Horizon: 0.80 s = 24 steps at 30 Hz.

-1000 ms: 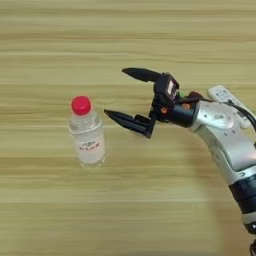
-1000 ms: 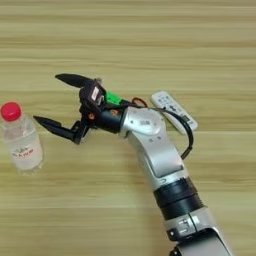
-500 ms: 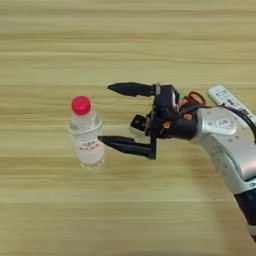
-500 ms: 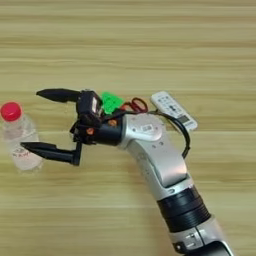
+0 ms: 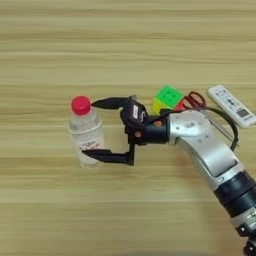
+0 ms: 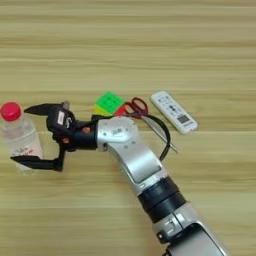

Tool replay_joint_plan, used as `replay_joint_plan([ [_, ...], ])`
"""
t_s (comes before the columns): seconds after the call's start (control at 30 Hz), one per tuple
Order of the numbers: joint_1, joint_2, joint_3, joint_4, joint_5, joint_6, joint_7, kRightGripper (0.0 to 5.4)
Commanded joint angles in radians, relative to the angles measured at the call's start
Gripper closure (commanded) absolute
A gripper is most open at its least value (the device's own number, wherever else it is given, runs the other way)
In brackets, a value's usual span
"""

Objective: Move the objects on the table

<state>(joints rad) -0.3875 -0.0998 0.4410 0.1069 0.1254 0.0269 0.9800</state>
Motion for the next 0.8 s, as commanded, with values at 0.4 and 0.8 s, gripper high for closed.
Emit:
replay_joint_plan([
  [0.4,-0.132,0.118,0.004,0.175,-0.101,-0.104,-0.131,0.04],
  [0.8,-0.138,0.136,-0.005,0.220,-0.130,-0.133,-0.161,1.68],
])
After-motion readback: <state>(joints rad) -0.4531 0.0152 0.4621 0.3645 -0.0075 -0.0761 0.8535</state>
